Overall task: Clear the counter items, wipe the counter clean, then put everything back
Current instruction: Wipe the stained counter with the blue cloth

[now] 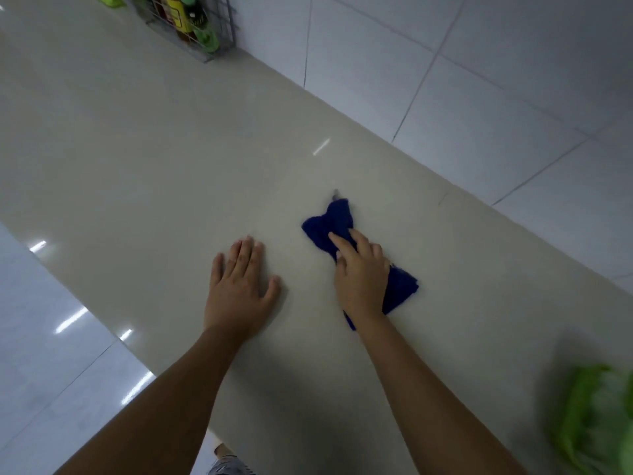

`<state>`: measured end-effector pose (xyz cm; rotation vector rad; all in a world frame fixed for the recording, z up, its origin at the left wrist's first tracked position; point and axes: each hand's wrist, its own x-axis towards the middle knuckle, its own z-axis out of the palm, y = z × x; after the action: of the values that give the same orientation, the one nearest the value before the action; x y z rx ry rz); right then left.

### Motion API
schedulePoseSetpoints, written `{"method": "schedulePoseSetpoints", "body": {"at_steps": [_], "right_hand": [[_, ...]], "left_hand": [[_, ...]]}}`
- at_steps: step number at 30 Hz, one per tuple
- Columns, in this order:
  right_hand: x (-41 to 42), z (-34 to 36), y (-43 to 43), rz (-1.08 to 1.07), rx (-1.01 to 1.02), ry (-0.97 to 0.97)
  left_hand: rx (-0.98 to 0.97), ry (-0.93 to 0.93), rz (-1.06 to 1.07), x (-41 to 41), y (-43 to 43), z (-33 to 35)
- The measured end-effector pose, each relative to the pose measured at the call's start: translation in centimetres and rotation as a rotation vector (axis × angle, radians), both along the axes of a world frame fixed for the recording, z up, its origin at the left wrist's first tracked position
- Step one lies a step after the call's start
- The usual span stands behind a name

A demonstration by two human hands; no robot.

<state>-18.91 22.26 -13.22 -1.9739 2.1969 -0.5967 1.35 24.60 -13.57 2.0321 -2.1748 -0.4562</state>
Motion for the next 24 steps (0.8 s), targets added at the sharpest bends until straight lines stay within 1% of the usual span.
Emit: {"method": "schedulePoseSetpoints", "body": {"at_steps": [3,5,6,8,10,12,15,17,19,22,24], "right_hand": [[1.9,0.1,7.4,0.070,0.001,0.003],[1.3,-0.1,11.8,0.061,0.011,0.037],[0.3,-0.4,13.5,0.013,0.010,0.055],[-2.3,-0.6,15.1,-0.172,-0.002,0.056],[-5.2,-0.6,14.5,-0.403,-0.023,0.048],[-7.6,-0.4,11.5,-0.590,-0.030,0.031],[-8.8,-0.3,5.0,-0.730,-0.017,-0.022],[-7.0,-0.5,2.2,-0.700,-0.003,-0.023],[-3.6,-0.5,1.9,-0.569,-0.012,0.004],[1.7,-0.6,5.6,-0.381,-0.039,0.036],[4.3,-0.8,9.6,-0.328,-0.037,0.041]], "left_hand": [[0.002,-0.004,0.000,0.0,0.0,0.1],[-0.001,-0.003,-0.004,0.0,0.0,0.2],[-0.001,-0.001,-0.005,-0.1,-0.1,0.2],[-0.007,-0.002,0.007,-0.1,-0.2,0.1],[-0.015,-0.017,0.019,-0.2,-0.2,0.1],[-0.018,-0.030,0.020,-0.2,-0.2,0.0],[-0.027,-0.032,0.022,-0.2,-0.2,-0.3],[-0.029,-0.027,0.020,-0.2,-0.4,-0.3],[-0.026,-0.025,0.001,-0.1,-0.3,-0.3],[-0.012,-0.024,-0.013,0.2,-0.2,-0.2],[-0.010,-0.027,-0.027,0.2,-0.2,-0.1]]}}
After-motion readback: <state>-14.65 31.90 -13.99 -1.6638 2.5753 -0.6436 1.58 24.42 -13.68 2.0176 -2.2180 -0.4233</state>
